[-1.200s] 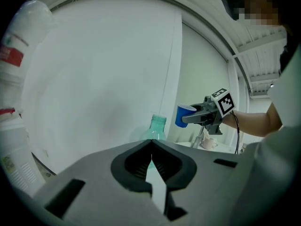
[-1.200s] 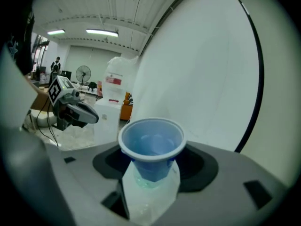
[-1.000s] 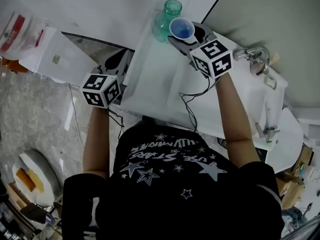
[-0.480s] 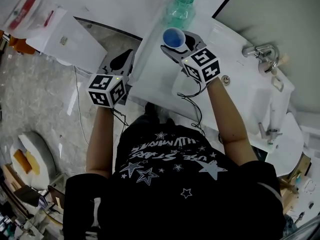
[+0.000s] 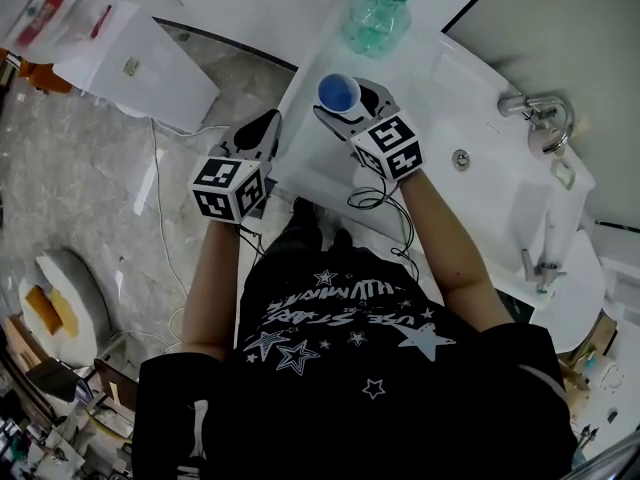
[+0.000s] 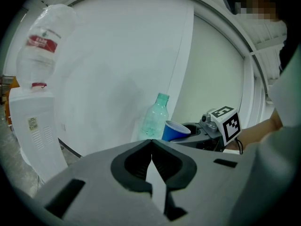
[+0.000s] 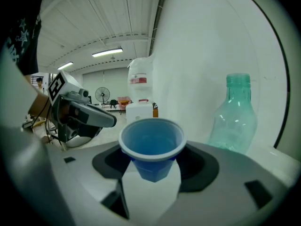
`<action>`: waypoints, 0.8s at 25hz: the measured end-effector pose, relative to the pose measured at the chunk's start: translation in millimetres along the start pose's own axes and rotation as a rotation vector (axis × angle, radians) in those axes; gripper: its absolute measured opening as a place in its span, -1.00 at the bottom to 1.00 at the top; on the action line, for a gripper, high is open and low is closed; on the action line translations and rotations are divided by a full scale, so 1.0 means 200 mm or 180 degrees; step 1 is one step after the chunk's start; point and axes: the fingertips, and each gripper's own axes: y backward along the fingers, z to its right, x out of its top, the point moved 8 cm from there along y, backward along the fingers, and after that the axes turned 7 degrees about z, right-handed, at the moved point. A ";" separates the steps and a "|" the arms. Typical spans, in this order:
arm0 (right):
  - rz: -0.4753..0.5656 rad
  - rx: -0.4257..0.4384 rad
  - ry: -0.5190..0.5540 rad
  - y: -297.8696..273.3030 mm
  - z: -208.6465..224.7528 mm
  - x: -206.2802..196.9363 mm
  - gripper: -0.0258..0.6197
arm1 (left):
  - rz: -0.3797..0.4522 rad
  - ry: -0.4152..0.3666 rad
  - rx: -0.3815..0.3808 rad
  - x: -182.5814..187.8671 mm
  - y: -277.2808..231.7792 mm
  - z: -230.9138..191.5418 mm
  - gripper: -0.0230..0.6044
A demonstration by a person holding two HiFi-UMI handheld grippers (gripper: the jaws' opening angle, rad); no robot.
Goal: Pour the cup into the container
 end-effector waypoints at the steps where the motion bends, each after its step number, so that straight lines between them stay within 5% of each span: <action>1: -0.0016 0.0009 -0.0009 -0.02 -0.01 -0.02 0.00 | -0.0017 0.0001 0.0008 -0.01 0.00 -0.01 -0.89; 20: -0.0330 0.0192 -0.0037 -0.23 -0.04 -0.28 0.00 | -0.0246 0.0042 0.0076 -0.11 -0.01 -0.11 -0.89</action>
